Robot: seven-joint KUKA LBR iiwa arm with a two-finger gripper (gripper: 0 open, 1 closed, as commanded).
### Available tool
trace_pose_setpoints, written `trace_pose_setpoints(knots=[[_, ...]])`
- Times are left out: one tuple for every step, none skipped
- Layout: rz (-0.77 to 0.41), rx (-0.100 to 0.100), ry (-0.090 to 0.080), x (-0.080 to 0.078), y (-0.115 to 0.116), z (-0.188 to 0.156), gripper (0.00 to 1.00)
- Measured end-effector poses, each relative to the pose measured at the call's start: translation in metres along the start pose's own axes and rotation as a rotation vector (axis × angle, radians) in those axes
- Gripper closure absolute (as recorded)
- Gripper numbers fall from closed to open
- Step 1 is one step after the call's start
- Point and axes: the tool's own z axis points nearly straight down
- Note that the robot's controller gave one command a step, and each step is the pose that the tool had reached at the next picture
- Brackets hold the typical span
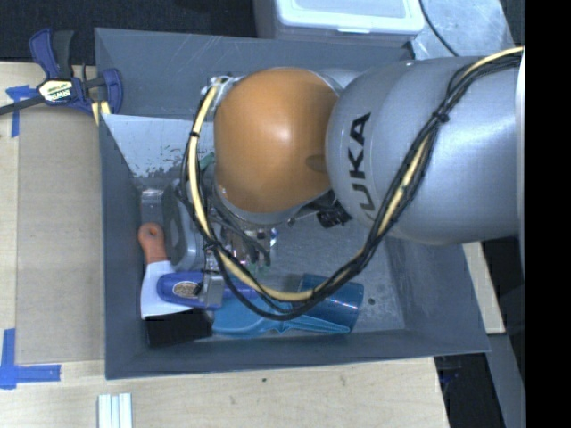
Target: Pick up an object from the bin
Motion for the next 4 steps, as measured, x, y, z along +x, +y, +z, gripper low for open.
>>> trace_pose_setpoints(knots=[[0.005,-0.002,-0.008,-0.002,-0.001,-0.005,0.0],[-0.187,-0.002,-0.011,0.006,0.018,0.12,0.0],[-0.407,-0.005,-0.026,0.009,0.016,0.166,0.0],[-0.106,-0.005,-0.014,0.001,0.003,0.167,0.0]])
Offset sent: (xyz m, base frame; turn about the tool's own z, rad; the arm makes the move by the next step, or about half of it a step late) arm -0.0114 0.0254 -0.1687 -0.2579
